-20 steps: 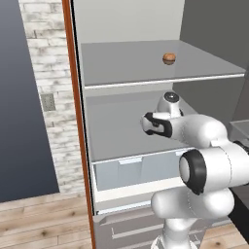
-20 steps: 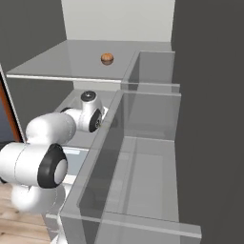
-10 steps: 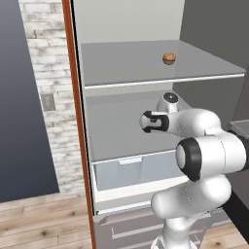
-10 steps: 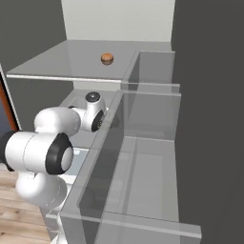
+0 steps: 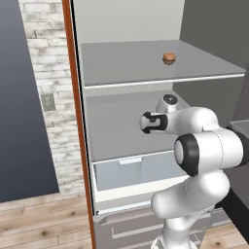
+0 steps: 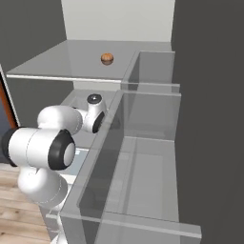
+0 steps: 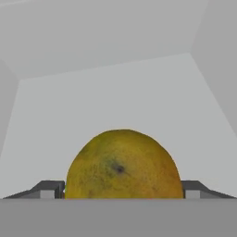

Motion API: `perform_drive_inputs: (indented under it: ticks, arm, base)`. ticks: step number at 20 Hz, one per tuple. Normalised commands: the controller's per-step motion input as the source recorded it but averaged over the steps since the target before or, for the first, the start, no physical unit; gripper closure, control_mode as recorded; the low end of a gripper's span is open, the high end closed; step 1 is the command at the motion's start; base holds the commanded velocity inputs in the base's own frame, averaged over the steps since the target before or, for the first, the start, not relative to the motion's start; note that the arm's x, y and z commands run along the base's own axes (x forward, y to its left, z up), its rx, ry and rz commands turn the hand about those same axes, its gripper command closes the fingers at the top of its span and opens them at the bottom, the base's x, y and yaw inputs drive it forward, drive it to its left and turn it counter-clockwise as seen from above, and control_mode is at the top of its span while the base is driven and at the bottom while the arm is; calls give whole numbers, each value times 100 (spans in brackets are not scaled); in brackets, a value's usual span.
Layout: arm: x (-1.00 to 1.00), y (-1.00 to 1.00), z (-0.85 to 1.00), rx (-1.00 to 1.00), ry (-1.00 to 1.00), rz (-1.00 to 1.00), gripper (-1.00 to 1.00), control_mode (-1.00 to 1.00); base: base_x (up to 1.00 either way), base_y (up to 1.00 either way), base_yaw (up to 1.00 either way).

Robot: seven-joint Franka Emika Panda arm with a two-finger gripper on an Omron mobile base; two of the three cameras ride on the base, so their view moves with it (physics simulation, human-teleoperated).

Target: Pick the tangerine and orange from the fridge and place them inside the tupperware on the counter.

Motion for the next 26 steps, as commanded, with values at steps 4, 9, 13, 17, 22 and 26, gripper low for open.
perform_drive_inputs:
  ticks: [4, 9, 13, 17, 22, 26]
  arm:
    - [0, 0, -19, 0, 0, 0, 100, -100]
    - [-20, 0, -7, 0, -8, 0, 100, -100]
    - [-65, 9, 20, 0, -29, -15, 100, -100]
    - [-49, 9, 70, 0, 0, -8, 100, -100]
    - [-32, 1, 99, 0, 29, 0, 100, -100]
    - [-57, 0, 78, 0, 19, 0, 100, -100]
  base:
    - [0, 0, 0]
    - [0, 0, 0]
    - [0, 0, 0]
    - [0, 0, 0]
    - [0, 0, 0]
    - [0, 0, 0]
